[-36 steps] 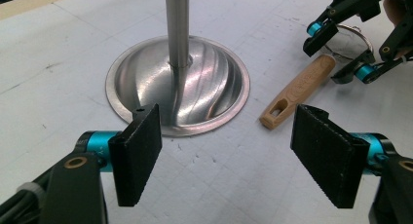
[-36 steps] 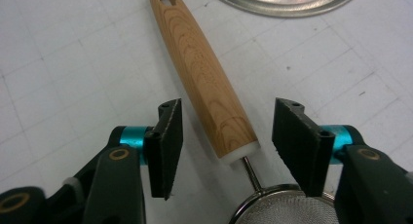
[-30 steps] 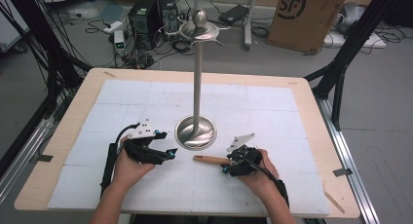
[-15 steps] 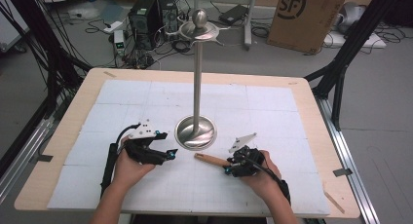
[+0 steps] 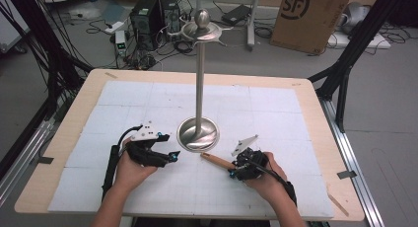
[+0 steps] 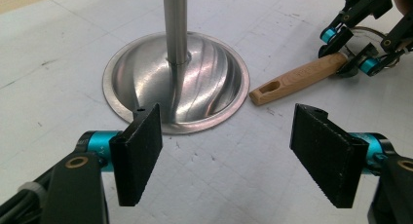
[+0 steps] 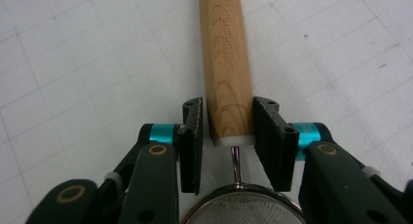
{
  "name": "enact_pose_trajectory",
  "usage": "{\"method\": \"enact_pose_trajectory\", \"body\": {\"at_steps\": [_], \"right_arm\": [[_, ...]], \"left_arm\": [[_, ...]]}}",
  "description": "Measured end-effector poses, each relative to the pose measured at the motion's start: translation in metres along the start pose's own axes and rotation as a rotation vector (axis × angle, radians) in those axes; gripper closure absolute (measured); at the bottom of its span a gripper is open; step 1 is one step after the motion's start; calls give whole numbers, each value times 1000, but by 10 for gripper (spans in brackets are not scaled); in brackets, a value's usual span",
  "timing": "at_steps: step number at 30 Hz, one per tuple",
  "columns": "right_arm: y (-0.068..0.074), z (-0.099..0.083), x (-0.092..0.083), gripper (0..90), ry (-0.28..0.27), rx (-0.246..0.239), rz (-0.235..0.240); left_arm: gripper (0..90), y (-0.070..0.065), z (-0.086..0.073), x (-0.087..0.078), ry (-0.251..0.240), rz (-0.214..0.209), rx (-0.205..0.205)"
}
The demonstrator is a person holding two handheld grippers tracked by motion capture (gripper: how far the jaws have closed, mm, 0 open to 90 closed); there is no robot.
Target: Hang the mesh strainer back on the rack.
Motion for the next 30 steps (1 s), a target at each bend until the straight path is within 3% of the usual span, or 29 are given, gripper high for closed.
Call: {"method": "enact_pose_trajectory", "body": {"at_steps": [11, 14, 18, 30], "right_arm": [[-1, 9, 2, 637, 121, -5, 16], [-3, 11, 3, 638, 132, 8, 31], [-3, 10, 3, 675, 124, 19, 31], [0, 6, -1, 688, 29, 5, -4]], "left_arm": [[282, 0, 0, 0, 1, 2, -1], [282, 0, 0, 1, 5, 1, 2], [282, 0, -1, 1, 8, 4, 4], [283, 1, 0, -1, -2, -2, -1]]}}
Point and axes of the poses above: each handheld gripper's, and its own axes: x roughly forward along the jaws, z roughly out of its top, y roughly to its left, the point moved 6 cm from there along x, roughly forward along the jaws, and after that the axes turned 5 degrees about z, right-handed, at the moved point
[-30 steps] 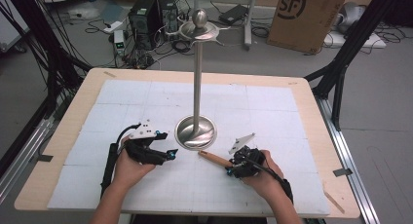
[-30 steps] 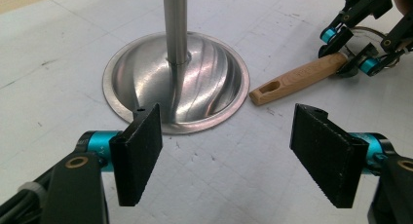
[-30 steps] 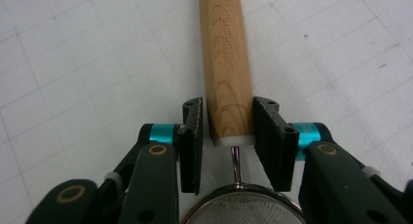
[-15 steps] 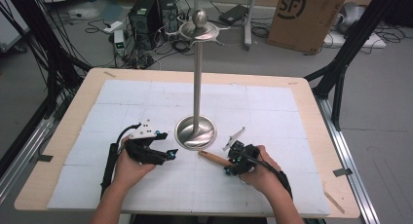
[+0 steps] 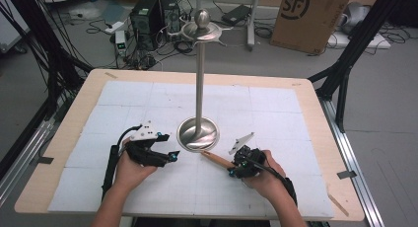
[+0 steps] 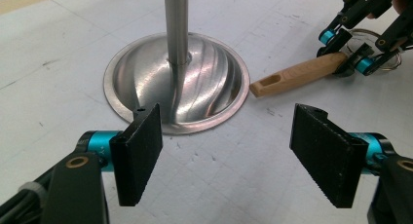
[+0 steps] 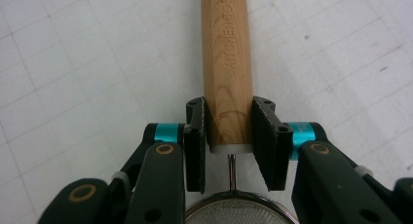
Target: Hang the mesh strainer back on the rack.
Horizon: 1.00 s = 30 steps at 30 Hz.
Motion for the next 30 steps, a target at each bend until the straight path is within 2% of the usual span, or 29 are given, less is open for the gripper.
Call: {"method": "enact_pose_trajectory", "body": {"at_steps": [8, 16, 24, 30], "right_arm": [[3, 6, -22, 688, -148, 7, 3], [-2, 10, -46, 687, -299, 27, -19], [-7, 14, -67, 687, -397, 38, -36], [-10, 21, -86, 687, -439, 37, -47]], "left_arm": [[282, 0, 0, -1, -3, 4, -6], [282, 0, 1, -1, -6, 2, -4], [282, 0, 1, -2, -9, 0, -6], [281, 0, 1, -3, -13, -1, -7]]}}
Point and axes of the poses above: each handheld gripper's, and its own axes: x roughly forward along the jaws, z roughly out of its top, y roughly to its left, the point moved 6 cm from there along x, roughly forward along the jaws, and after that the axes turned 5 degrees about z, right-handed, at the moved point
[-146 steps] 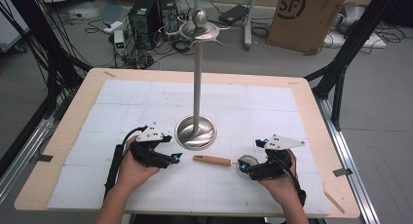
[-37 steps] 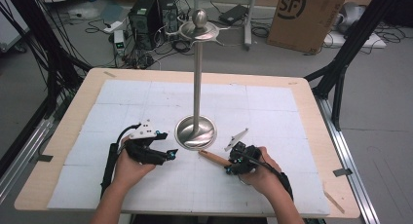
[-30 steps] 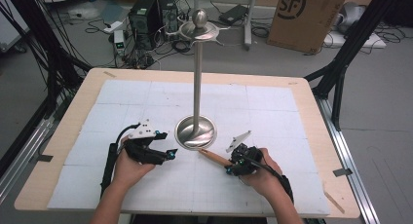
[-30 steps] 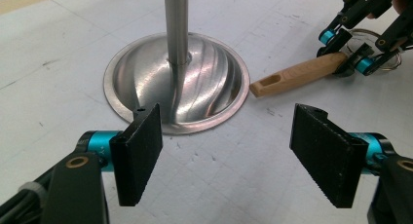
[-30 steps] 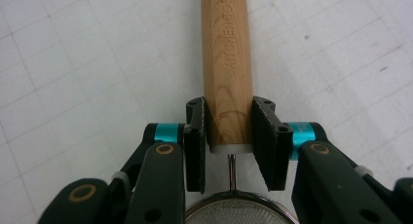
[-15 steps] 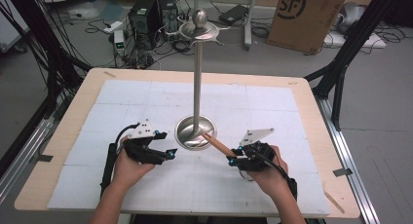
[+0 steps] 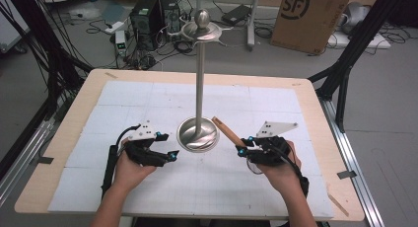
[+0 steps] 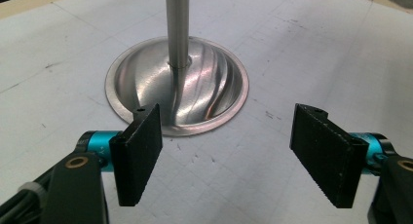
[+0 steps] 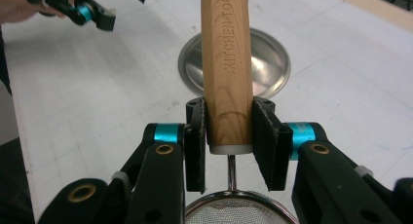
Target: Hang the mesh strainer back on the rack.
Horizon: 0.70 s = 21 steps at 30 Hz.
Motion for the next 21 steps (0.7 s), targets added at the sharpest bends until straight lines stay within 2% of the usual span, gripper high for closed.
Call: {"method": "enact_pose_trajectory", "body": {"at_steps": [9, 19, 21], "right_arm": [[-5, 30, -22, 687, -99, -20, -8], [-15, 59, -48, 686, -174, -38, -16], [-15, 66, -54, 686, -196, -55, -23]], "left_arm": [[280, 0, 1, -2, -12, -3, -8], [277, 1, 3, -4, -33, -8, -16], [278, 2, 2, -5, -29, -8, -14]]}}
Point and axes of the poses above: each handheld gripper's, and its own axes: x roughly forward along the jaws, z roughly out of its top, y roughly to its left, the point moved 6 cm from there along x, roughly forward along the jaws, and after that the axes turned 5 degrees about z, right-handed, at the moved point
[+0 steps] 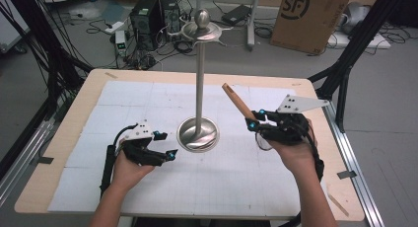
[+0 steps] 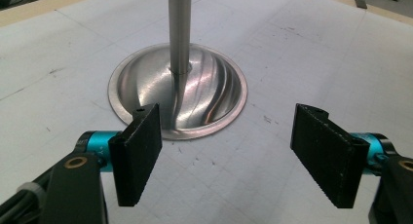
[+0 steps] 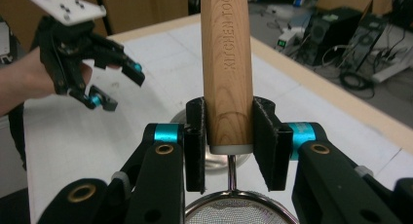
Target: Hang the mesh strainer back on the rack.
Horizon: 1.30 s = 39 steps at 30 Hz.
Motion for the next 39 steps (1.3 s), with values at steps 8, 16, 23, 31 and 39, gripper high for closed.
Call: {"method": "enact_pose_trajectory", "body": {"at_steps": [8, 16, 23, 31, 39], "right_arm": [[-3, 25, -10, 686, -46, -35, -4], [-22, 46, -13, 686, -95, -21, 19], [-33, 70, -17, 686, -110, -49, -7], [-44, 85, -17, 686, -120, -53, -23], [-48, 96, -17, 686, -124, -50, -29]], "left_arm": [[278, 0, 0, 0, -2, 0, 3], [277, -1, -1, 1, 2, -1, -1], [277, 1, -1, 1, 5, 2, 5], [278, 1, -1, 0, 1, 0, 1], [277, 2, -1, 0, 7, 3, -1]]}}
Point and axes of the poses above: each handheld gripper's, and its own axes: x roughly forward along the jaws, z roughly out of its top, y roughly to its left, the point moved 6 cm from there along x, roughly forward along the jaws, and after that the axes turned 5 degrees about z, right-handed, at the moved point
